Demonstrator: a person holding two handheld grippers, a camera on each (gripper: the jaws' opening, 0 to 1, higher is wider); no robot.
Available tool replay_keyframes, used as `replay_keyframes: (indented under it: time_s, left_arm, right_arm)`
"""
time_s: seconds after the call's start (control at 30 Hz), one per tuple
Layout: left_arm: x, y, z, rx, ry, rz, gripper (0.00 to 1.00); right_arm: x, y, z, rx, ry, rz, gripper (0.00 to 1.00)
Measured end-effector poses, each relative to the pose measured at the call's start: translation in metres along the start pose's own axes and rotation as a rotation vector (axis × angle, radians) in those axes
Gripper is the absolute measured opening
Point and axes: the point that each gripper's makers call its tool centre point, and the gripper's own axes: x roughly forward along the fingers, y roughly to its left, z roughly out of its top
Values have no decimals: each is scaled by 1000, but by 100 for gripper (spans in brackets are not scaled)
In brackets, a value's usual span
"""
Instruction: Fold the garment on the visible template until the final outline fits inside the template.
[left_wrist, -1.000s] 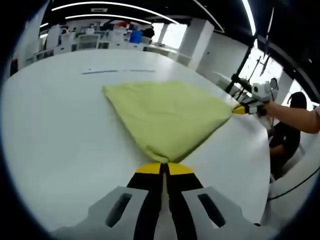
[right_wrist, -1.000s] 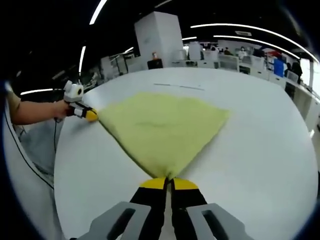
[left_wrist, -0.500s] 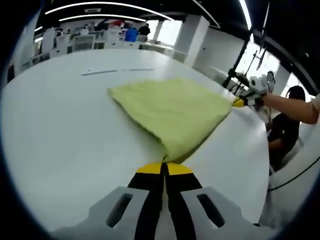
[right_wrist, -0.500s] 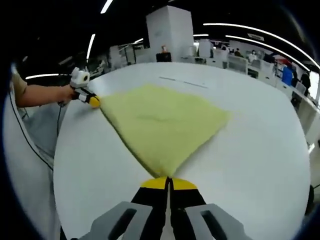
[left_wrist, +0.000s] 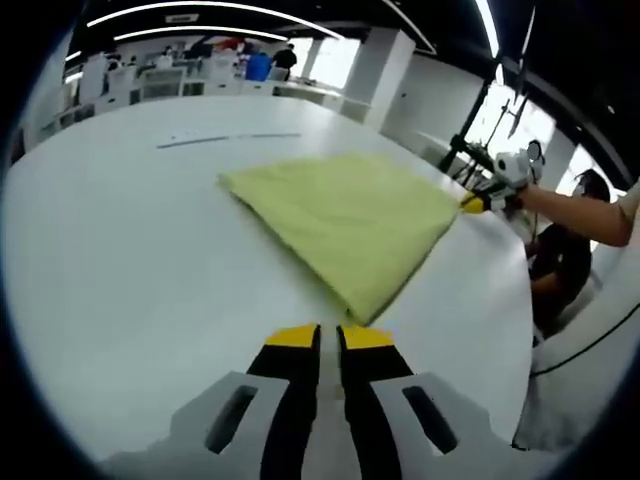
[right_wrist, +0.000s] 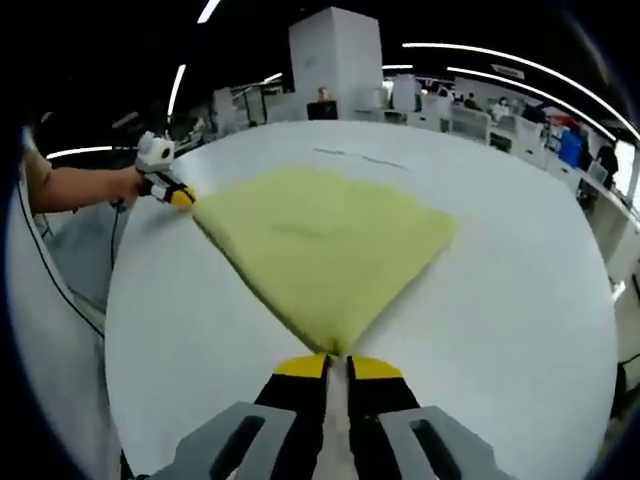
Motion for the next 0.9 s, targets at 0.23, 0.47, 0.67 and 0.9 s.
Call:
replay_keyframes:
  time_s: [0.23, 0.47, 0.67, 0.9]
  left_arm:
    - [10, -25, 2, 17, 3, -83, 21]
    - [14, -19, 7, 7, -15, -50, 19]
    - [16, -20, 5, -8, -11, -54, 0]
    - [11, -31, 4, -14, -26, -78, 0]
  right_arm:
    - [6, 3, 0, 5, -1, 0, 12]
    - [8, 1, 9, 17, -42, -14, 5]
    - [5, 0, 6, -5, -37, -21, 0]
    - [-11, 7, -5, -15, -37, -24, 0]
